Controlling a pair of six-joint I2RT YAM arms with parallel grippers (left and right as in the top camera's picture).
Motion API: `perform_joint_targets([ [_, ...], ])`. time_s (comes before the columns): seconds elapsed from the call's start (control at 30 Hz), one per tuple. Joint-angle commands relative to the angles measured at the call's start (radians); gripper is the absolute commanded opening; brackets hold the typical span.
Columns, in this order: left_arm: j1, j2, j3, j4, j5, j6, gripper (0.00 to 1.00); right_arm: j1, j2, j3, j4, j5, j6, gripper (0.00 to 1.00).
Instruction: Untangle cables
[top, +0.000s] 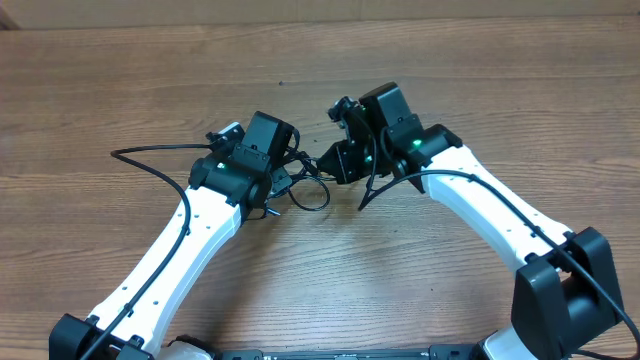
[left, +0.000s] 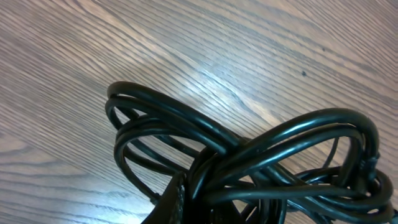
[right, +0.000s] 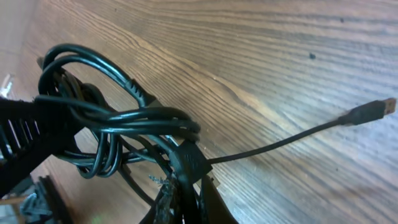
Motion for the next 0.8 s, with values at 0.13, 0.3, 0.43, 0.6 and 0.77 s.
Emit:
perform_joint_targets([
  [0.13,0.088,-0.012,0.023,-0.045,-0.211,-0.039,0.04,-0.212,-0.013,-0.009,-0.128,0.336,0.061,0.04],
  [0.3,0.088,-0.012,0.023,-0.045,-0.211,-0.056,0.04,-0.28,-0.013,-0.009,-0.174,0.336,0.061,0.04],
  [0.43,0.093,-0.012,0.023,-0.045,-0.21,-0.056,0.04,-0.325,-0.013,-0.009,-0.2,0.335,0.061,0.04],
  [0.6,0.093,-0.012,0.023,-0.042,-0.168,0.009,0.04,-0.325,-0.013,-0.009,-0.206,0.328,0.06,0.04],
  [0.77,0.093,-0.012,0.023,-0.024,-0.053,0.265,0.04,-0.325,-0.013,-0.009,-0.206,0.294,0.055,0.47],
])
